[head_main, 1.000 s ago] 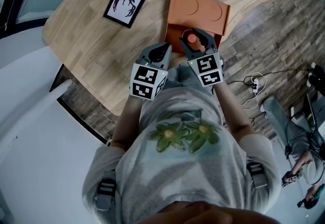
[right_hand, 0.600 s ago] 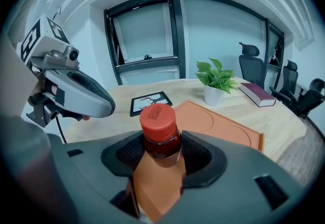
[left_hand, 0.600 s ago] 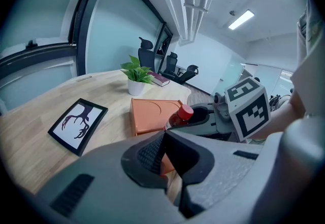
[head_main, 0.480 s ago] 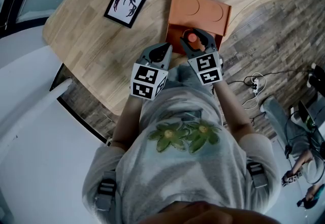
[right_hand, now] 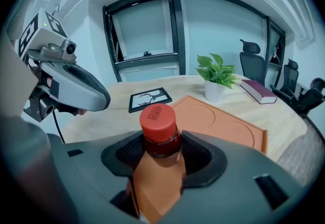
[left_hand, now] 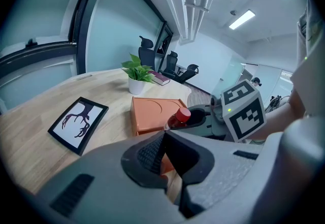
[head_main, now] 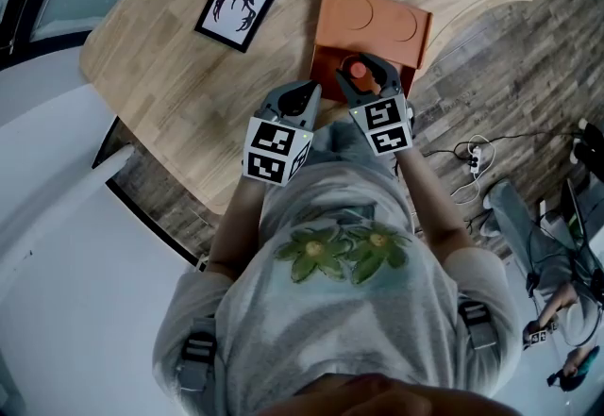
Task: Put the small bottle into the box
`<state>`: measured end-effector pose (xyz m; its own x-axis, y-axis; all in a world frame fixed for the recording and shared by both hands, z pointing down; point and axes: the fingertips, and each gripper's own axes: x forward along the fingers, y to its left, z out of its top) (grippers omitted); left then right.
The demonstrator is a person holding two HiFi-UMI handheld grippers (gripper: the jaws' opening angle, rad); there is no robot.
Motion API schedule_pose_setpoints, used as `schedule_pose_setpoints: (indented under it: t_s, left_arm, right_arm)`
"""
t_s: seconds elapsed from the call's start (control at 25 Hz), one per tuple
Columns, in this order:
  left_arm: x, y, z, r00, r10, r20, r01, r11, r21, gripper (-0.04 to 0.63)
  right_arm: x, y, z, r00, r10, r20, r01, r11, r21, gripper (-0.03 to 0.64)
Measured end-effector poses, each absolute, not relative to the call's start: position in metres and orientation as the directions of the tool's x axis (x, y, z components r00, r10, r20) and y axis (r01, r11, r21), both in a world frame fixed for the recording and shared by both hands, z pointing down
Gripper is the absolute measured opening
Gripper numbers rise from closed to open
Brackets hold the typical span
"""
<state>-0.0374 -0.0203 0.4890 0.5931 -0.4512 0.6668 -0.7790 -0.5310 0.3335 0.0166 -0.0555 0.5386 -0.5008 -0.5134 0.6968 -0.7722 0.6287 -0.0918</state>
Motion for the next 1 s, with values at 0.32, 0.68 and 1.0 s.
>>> schedule_pose_setpoints:
  t_s: [0.32,0.68,1.0]
  left_arm:
    - [-0.038,-0.021,0.49,0.595,-0.447,0.667,-0.777,-0.531,0.337,0.008]
    - [-0.04,-0.022,0.492,0.595,-0.443,0.671,-0.777,-0.531,0.338,0.008]
    - [-0.041,-0.022,0.494,0.594,-0.442,0.672,-0.777,-0.53,0.339,0.008]
  right_arm:
    - [0.017,-0.056,0.545,-0.495,-0.502,0.709,-0.77,0.631,-0.091,0.224]
    - [0.016,-0.056,0.551,-0.489,-0.49,0.722,-0.766,0.637,-0.086,0.224]
    - [0.015,-0.055,0.558,-0.483,-0.477,0.734,-0.764,0.639,-0.088,0.224]
